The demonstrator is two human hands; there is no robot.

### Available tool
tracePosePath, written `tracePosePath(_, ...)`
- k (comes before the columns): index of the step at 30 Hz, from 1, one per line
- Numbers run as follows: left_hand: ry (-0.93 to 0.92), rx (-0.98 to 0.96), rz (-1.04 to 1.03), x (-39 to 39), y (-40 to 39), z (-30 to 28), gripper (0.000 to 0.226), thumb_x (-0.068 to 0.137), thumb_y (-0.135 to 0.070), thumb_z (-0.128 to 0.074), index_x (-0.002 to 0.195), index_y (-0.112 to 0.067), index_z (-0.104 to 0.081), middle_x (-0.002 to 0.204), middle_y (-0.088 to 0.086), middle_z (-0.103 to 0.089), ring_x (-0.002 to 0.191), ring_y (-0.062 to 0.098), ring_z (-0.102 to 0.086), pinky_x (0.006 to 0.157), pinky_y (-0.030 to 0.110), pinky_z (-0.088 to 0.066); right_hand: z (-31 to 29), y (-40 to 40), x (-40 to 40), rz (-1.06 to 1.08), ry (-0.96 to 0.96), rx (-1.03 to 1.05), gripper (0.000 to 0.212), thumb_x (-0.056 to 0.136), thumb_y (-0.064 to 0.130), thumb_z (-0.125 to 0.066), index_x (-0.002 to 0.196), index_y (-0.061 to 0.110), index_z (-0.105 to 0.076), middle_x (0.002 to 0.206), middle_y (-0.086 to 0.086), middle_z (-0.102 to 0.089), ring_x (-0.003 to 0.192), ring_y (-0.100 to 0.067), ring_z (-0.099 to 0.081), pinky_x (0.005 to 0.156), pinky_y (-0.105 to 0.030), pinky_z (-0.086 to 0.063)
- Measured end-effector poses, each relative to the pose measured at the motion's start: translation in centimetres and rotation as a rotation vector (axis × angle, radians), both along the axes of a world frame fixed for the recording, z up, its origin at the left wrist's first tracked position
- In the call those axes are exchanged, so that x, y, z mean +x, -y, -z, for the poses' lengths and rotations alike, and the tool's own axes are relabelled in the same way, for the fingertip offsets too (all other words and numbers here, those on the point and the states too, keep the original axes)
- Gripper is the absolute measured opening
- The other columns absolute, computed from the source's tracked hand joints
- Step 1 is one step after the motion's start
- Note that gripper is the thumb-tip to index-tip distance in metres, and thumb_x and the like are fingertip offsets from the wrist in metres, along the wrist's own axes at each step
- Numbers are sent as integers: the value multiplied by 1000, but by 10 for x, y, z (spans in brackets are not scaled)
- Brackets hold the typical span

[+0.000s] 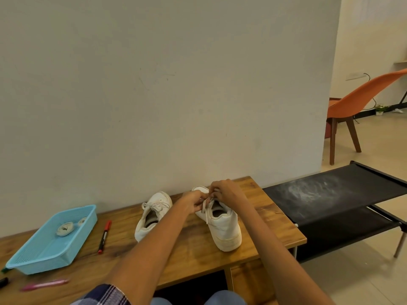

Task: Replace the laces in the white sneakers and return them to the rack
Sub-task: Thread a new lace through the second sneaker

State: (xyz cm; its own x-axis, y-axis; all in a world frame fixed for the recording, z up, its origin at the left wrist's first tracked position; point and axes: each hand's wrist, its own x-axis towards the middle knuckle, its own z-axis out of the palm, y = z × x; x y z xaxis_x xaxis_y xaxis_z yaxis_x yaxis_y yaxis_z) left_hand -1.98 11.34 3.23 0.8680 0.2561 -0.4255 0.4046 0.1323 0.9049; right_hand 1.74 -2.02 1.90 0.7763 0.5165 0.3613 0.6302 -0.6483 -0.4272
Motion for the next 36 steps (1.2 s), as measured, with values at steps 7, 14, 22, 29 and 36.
tracePosePath(7,108,176,-112,9,10,5,14,85,5,-57,74,-3,-62,67,11,-58,54,15,-52,50,21,-45,2,8,2,-76,-146,251,12,80,1,-67,91,4,-73,91,-9,-72,77,-9,-56,63,-3,-41)
tracePosePath(14,197,304,-83,12,9,14,23,91,-7,-58,69,-10,-61,64,6,-60,50,10,-52,51,18,-47,6,8,4,-83,-151,309,16,80,3,-66,96,6,-69,91,-9,-71,67,3,-53,61,-3,-41)
tracePosePath(22,453,836,-78,3,11,21,8,91,-12,-59,85,-8,-56,77,3,-61,66,14,-57,61,21,-45,3,-2,7,31,-213,167,20,88,15,-59,102,6,-70,96,-10,-70,71,-9,-52,56,-8,-35)
tracePosePath(29,452,879,-139,4,12,19,10,89,-8,-60,91,1,-63,88,12,-66,79,20,-58,73,31,-46,-1,-1,7,0,-342,95,7,89,13,-56,85,14,-61,73,3,-55,63,-4,-46,57,-14,-38)
tracePosePath(36,230,619,-129,9,11,1,21,89,-12,-60,68,-11,-56,66,6,-60,52,11,-54,49,16,-47,-3,-4,2,29,-192,72,5,85,18,-62,87,14,-61,78,5,-56,68,-9,-47,56,-12,-34)
